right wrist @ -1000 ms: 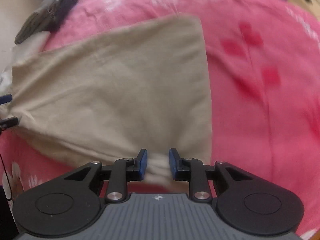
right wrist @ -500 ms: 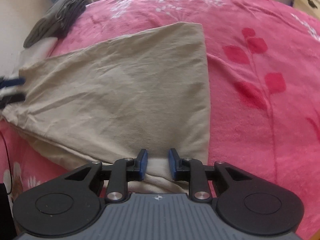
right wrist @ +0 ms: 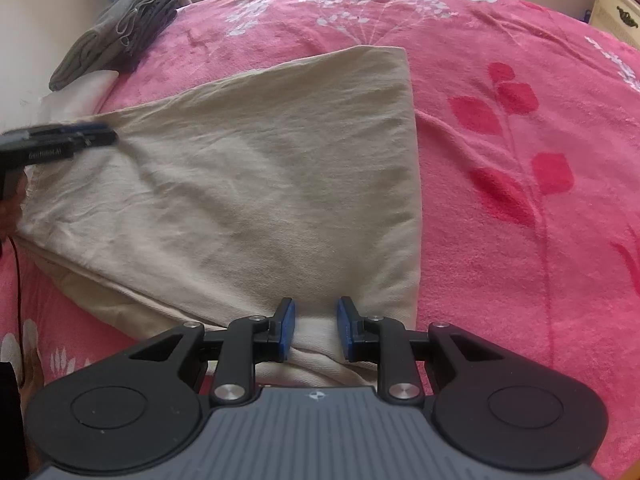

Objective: Fold clothes

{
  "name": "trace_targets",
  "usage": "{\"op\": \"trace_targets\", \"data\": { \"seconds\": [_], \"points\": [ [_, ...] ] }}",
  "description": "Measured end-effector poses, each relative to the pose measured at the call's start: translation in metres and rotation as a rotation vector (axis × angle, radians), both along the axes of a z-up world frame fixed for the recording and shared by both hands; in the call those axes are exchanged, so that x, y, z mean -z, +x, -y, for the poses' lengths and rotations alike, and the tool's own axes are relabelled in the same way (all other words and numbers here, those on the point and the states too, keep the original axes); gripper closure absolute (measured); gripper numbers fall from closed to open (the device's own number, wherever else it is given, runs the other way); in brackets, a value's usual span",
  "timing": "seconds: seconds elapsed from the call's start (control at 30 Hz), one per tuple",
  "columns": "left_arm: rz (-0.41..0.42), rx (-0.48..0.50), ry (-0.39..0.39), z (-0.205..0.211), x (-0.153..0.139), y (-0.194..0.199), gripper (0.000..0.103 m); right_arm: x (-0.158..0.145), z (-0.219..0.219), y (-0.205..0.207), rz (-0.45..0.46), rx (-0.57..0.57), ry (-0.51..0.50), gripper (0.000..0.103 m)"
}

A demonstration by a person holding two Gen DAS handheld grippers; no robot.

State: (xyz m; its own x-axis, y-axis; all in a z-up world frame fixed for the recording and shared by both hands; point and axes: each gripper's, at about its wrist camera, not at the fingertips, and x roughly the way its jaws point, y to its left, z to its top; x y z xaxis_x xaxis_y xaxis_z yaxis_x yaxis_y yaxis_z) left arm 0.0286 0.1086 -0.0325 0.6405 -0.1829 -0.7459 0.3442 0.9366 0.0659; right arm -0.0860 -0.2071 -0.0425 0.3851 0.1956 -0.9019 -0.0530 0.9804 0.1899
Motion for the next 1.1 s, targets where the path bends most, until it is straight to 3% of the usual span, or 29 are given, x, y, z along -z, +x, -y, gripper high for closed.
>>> {"op": "trace_targets", "data": {
  "seconds": [0.1, 0.17, 0.2, 0.27, 0.37, 0.47, 0.57, 0.67, 0.77, 0.83, 0.93, 1.0, 1.1],
  "points": [
    [0.014, -0.038, 0.006, -0.025, -0.009, 0.0, 0.059, 0.0, 0.002, -0.001, -0.001, 0.005, 0.013, 0.078],
    [0.066, -0.089, 0.06, -0.03, -0.02, -0.003, 0.046, 0.001, 0.003, -0.001, 0.002, 0.004, 0.015, 0.078],
    [0.097, -0.101, 0.07, -0.031, -0.028, -0.006, 0.046, 0.001, 0.003, -0.001, 0.002, 0.003, 0.015, 0.078],
    [0.141, -0.065, 0.057, -0.026, -0.042, -0.017, 0.046, 0.001, 0.003, -0.001, 0.001, 0.004, 0.015, 0.078],
    [0.166, 0.068, 0.034, -0.001, -0.053, -0.036, 0.042, 0.0, 0.002, -0.001, 0.001, 0.002, 0.01, 0.078],
    [0.086, 0.215, 0.047, 0.031, -0.036, -0.054, 0.041, 0.0, 0.002, 0.0, 0.002, -0.008, 0.003, 0.078],
    [0.034, 0.293, 0.161, 0.052, -0.004, -0.066, 0.041, -0.001, 0.004, -0.002, 0.018, -0.053, -0.007, 0.078],
    [0.022, 0.28, 0.141, 0.044, 0.007, -0.069, 0.038, -0.007, 0.018, -0.013, 0.026, -0.125, -0.056, 0.079],
    [0.007, 0.254, 0.127, 0.036, 0.006, -0.064, 0.033, -0.01, 0.04, -0.024, -0.03, -0.075, -0.156, 0.071],
    [0.001, 0.245, 0.121, 0.039, 0.006, -0.063, 0.033, -0.015, 0.057, -0.029, -0.032, 0.005, -0.198, 0.071],
    [0.009, 0.243, 0.129, 0.038, 0.006, -0.066, 0.032, -0.032, 0.068, -0.027, 0.046, 0.099, -0.134, 0.072],
    [0.005, 0.24, 0.127, 0.038, 0.006, -0.065, 0.032, -0.04, 0.057, -0.02, 0.083, 0.077, -0.083, 0.072],
    [-0.012, 0.234, 0.129, 0.032, 0.005, -0.06, 0.032, -0.032, 0.028, -0.012, 0.078, -0.056, -0.061, 0.072]
  ]
}}
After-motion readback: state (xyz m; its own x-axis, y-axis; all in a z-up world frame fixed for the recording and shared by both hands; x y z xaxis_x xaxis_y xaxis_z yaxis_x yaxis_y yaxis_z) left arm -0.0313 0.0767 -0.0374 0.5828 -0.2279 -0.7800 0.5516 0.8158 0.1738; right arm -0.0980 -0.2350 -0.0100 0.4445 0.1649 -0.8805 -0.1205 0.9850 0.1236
